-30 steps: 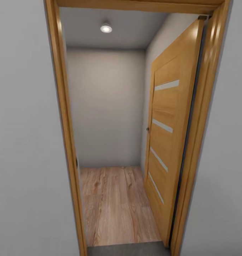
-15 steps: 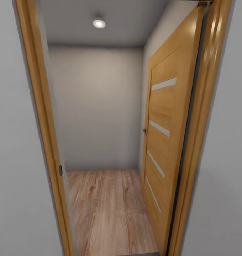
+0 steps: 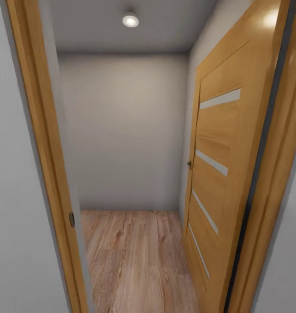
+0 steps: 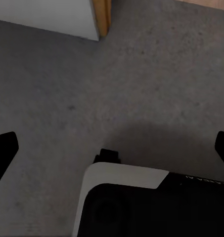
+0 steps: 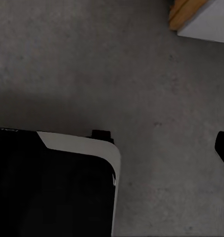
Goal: Move the two storage containers from the living room to the garage. In the garage, place one container on the floor and stack the other container on top of it (either order is fine).
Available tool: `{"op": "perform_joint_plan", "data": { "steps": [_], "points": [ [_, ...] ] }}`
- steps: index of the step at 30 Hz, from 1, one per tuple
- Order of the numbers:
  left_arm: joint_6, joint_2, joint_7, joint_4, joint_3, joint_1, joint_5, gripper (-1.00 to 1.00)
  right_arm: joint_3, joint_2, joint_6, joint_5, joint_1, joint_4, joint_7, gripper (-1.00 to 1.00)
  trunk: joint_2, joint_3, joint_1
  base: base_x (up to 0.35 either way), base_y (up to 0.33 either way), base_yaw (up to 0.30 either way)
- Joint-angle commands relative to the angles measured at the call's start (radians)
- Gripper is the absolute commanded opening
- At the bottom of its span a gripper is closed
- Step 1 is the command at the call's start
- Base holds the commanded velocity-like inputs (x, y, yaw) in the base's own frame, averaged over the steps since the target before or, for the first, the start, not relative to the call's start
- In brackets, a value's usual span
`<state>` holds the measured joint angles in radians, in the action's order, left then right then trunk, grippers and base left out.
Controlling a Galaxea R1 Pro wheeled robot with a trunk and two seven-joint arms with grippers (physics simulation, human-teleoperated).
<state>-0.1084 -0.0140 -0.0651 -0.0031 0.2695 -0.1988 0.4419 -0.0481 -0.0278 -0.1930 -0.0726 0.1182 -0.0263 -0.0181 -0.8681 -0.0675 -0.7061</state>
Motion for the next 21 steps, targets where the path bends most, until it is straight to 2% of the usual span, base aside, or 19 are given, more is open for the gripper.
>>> {"op": "perform_joint_plan", "data": {
  "steps": [1, 6, 15, 21],
  "points": [
    [-0.002, 0.000, -0.003, 0.000, 0.009, -0.001, 0.007, 1.00, -0.004, 0.000, -0.005, -0.007, 0.001, -0.003, -0.002, 1.00, -0.001, -0.002, -0.001, 0.322, -0.001, 0.268],
    [-0.005, 0.001, -0.003, 0.000, 0.010, -0.001, 0.006, 1.00, -0.004, 0.000, -0.008, -0.007, 0.001, -0.003, -0.002, 1.00, -0.001, -0.002, -0.001, 0.255, 0.000, 0.067],
    [-0.011, 0.002, -0.003, 0.000, 0.009, -0.001, 0.003, 1.00, -0.003, -0.001, -0.006, -0.008, 0.001, -0.003, -0.002, 1.00, -0.001, -0.002, -0.001, 0.065, 0.000, 0.004],
    [-0.006, 0.000, -0.003, 0.000, 0.010, -0.001, 0.006, 1.00, -0.004, 0.000, -0.008, -0.009, 0.001, -0.003, -0.002, 1.00, -0.001, -0.002, -0.001, 0.279, 0.000, 0.000]
  ]
}}
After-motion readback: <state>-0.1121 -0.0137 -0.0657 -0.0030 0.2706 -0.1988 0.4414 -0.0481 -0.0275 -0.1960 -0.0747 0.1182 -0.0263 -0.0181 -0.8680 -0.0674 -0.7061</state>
